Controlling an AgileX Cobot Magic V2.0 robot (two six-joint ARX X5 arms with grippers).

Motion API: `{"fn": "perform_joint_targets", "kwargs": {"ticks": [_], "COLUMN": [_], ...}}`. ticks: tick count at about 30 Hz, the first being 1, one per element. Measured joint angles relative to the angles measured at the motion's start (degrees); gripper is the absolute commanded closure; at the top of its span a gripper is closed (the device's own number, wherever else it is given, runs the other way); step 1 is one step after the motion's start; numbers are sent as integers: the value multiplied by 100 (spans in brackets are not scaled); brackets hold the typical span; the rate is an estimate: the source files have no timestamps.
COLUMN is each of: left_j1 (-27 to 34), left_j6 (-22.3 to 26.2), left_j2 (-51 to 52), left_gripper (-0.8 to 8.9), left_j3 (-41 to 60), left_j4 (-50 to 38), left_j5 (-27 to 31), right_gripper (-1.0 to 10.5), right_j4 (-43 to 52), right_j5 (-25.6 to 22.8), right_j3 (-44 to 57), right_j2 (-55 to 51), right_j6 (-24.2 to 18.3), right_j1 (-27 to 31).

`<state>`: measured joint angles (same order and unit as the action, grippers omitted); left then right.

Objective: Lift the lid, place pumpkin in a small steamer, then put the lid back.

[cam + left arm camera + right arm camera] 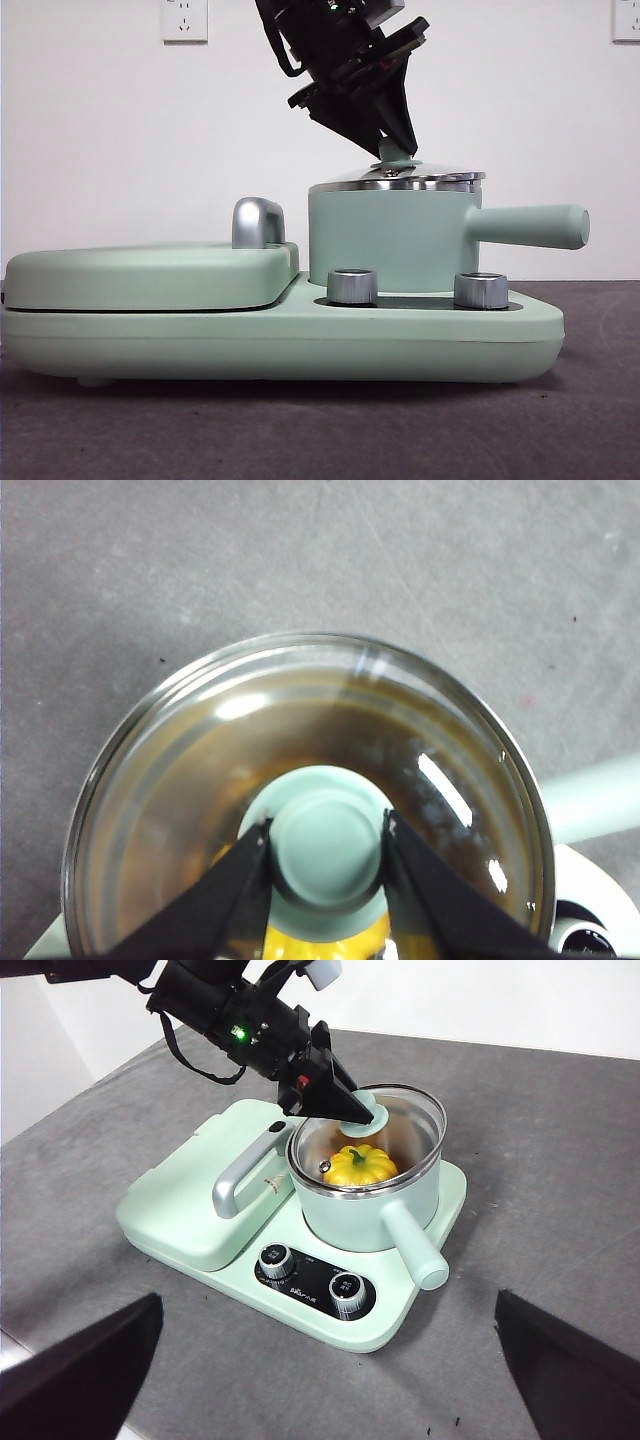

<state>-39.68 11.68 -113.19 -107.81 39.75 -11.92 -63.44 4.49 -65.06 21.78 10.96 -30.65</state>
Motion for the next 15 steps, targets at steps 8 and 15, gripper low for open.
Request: {"fn": "perform_joint_targets", "kwargs": {"ticks": [8, 15], "left_j1": [0, 2], "left_j6": [227, 234], "left_j2": [0, 13], "left_gripper": [805, 805], "left_j3": [-33, -31], "left_j4": [81, 107], "left_j5": [-9, -9], "right_gripper": [397, 397], "right_j4": [4, 4], "right_j5": [0, 0], "right_j3": [0, 0], "right_j2": [0, 0], "right_j6": [4, 114], "right_j1": [0, 0]}}
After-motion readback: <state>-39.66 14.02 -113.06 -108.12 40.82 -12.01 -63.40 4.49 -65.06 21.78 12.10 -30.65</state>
